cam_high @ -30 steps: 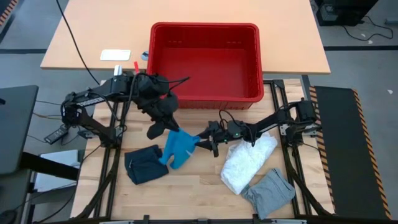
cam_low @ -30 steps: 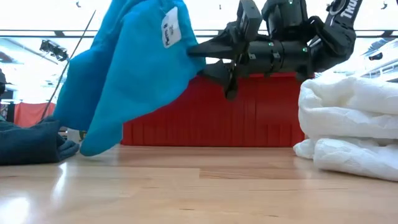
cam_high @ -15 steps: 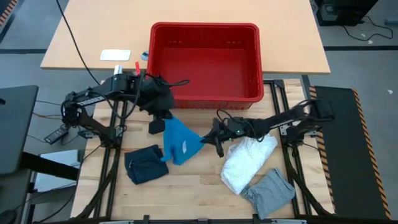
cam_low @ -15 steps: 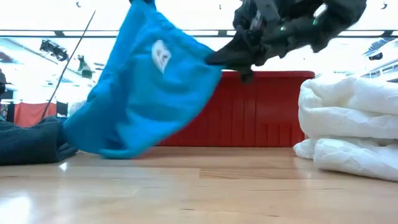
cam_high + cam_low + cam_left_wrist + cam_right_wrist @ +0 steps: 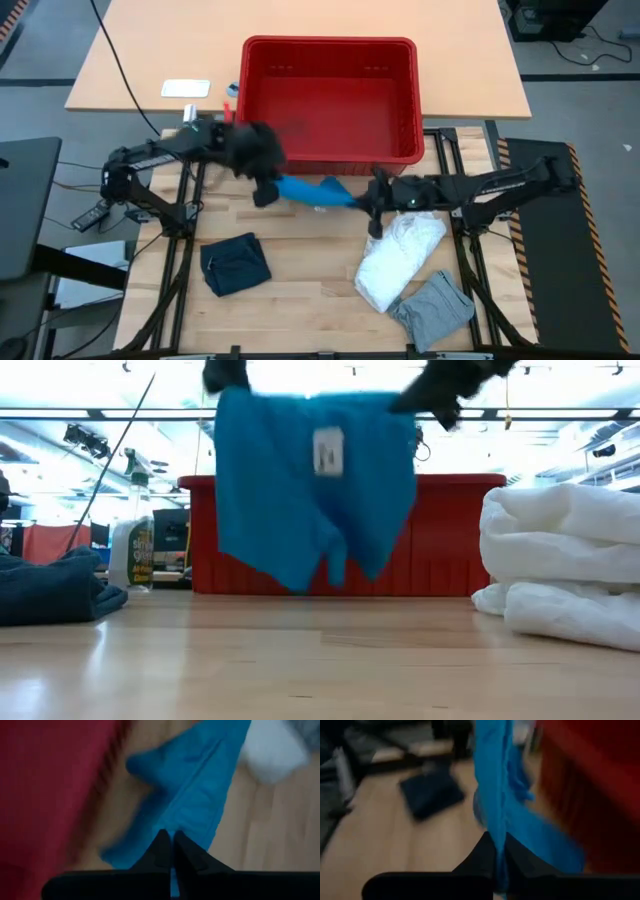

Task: Fold laundry
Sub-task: Fold the blue underwear

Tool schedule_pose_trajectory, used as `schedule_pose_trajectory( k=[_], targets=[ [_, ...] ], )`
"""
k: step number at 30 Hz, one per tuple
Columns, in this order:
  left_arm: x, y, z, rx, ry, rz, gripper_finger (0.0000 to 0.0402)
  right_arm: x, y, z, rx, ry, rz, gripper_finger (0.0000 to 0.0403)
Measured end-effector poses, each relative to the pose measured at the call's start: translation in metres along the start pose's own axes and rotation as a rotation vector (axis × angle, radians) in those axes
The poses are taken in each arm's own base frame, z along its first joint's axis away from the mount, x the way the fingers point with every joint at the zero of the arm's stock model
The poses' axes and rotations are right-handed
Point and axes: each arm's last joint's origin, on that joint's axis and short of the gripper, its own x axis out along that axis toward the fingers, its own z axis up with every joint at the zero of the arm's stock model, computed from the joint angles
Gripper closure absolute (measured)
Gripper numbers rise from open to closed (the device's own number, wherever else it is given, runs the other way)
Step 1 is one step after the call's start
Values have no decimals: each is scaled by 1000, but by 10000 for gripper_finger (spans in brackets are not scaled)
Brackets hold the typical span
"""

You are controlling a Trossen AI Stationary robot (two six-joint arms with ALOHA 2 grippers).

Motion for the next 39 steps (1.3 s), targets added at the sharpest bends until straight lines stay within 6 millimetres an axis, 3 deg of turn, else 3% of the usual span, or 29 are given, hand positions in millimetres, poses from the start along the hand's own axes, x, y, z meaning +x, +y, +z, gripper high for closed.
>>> schedule_pose_trajectory(
  k=[7, 11, 14, 16, 24, 29, 34, 39],
  targets=[
    [107, -49, -61, -109, 146, -118, 395, 20, 34, -70, 238, 366, 125, 386],
    [143, -72, -85, -207, 135, -270, 395, 37, 54, -95, 360, 479, 246, 386],
    [149, -73, -90, -251, 120, -281, 395, 42, 59, -98, 397, 504, 241, 386],
    [150, -66, -90, -271, 135, -256, 395, 46, 51, -95, 400, 487, 189, 386],
    [151, -37, -95, -414, 209, -86, 395, 55, -6, -70, 402, 309, -11, 386],
    [157, -29, -104, -415, 186, 92, 395, 80, -37, -81, 369, 343, -115, 382],
    [173, -8, -116, -505, 139, 192, 391, 108, -57, -99, 388, 359, -182, 338],
    [175, 9, -116, -574, 146, 225, 352, 112, -65, -98, 504, 316, -218, 265]
  ],
)
